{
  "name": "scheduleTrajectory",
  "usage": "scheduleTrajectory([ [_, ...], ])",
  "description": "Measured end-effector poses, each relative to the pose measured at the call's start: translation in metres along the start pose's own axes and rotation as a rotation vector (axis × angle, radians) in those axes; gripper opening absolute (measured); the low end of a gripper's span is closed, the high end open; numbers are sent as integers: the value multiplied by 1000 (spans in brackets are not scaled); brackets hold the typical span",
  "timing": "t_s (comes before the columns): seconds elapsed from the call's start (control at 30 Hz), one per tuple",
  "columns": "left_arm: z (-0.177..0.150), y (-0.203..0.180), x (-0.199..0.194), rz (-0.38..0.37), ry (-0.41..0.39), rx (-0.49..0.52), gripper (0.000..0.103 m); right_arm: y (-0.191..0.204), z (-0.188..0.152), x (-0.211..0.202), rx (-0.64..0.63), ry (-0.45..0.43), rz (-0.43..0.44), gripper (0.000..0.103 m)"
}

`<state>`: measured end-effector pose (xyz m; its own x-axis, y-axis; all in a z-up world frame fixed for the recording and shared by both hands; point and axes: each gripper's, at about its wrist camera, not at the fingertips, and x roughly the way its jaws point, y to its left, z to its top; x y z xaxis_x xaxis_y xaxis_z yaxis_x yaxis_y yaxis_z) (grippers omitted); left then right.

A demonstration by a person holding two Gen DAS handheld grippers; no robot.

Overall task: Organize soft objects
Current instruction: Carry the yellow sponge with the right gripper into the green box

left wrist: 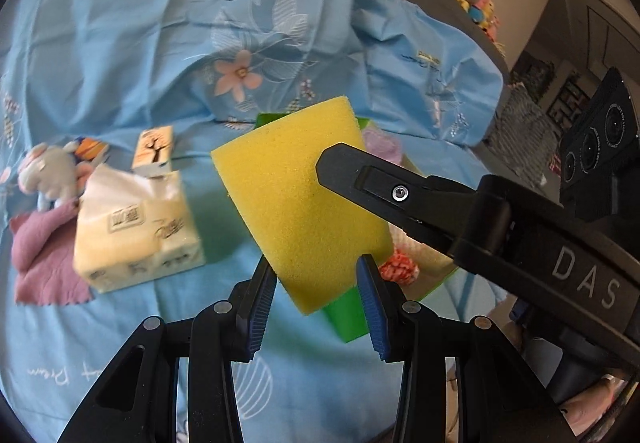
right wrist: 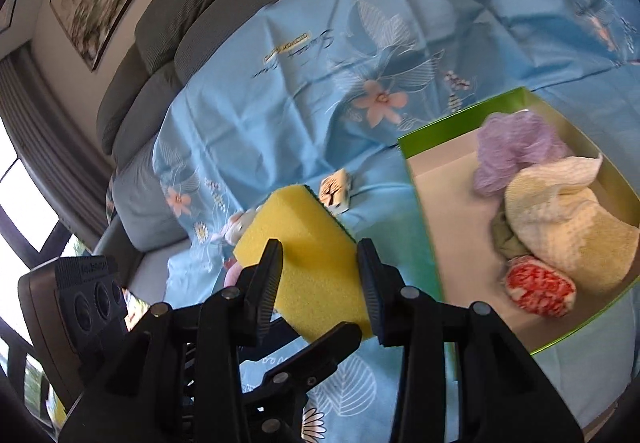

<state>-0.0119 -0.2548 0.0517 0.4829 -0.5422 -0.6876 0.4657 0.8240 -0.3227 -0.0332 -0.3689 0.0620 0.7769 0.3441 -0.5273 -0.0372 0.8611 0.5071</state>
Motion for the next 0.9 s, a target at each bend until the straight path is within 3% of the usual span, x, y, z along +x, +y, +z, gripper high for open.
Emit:
scheduleTrajectory([
  [0.47, 22, -48, 53, -51, 72, 108, 42, -71, 19, -25, 183, -98, -67, 40],
  [0.9, 33, -68, 94, -59, 147, 143, 42, -121, 23, -21, 321, -87, -153, 40],
])
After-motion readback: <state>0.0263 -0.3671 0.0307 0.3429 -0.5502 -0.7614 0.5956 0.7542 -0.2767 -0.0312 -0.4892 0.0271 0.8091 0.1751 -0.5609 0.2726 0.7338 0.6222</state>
